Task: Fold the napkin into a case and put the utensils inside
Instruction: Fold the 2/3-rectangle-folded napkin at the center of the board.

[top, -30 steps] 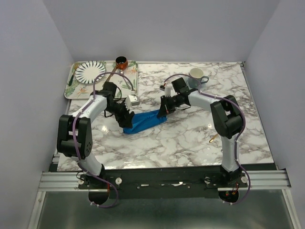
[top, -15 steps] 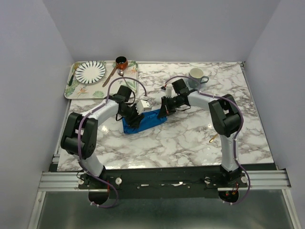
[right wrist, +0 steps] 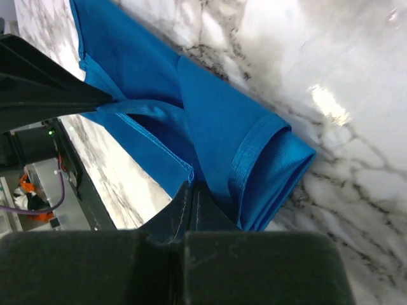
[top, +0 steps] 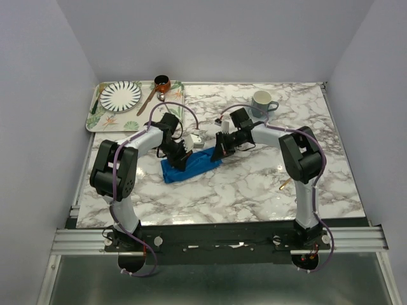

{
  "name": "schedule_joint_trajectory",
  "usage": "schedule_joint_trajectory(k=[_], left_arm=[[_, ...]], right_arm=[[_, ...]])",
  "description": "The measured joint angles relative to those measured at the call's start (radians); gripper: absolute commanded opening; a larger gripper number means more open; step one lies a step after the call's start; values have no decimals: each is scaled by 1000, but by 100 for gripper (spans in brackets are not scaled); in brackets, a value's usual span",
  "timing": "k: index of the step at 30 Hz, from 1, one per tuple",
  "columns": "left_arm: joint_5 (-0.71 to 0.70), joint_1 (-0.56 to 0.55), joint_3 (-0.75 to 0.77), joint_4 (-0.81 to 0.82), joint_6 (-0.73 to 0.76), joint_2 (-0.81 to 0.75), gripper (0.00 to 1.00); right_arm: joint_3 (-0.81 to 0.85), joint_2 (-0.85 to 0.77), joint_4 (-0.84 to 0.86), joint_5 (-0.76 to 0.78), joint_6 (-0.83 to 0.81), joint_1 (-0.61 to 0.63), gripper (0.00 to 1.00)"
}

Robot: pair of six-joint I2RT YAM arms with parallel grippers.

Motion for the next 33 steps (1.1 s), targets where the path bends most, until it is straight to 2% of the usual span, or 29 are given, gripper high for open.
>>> schedule_joint_trajectory(k=[6,10,13,21,22,33], left_arm=[[66,-2,-36,-72,40,-29,0],[95,-3,-69,-104,51,-58,36],[115,-5,-74,-116,50,-58,49],[165,-8,-71,-118,2,-59,62],[172,-9,-69,-117,-6,-59,67],[180,-41,-65,-52,-131,-32,74]], right_arm=[[-111,-89,-2,-37,-2,0,1],[-167,-164,-4,-53,-4,0,1],[-171,-179,-1,-57,-8,0,1],[-161,-164,-2,-57,-8,0,1],[-158,-159,-2,-56,-6,0,1],[-146,-102,32,-56,82,0,1]])
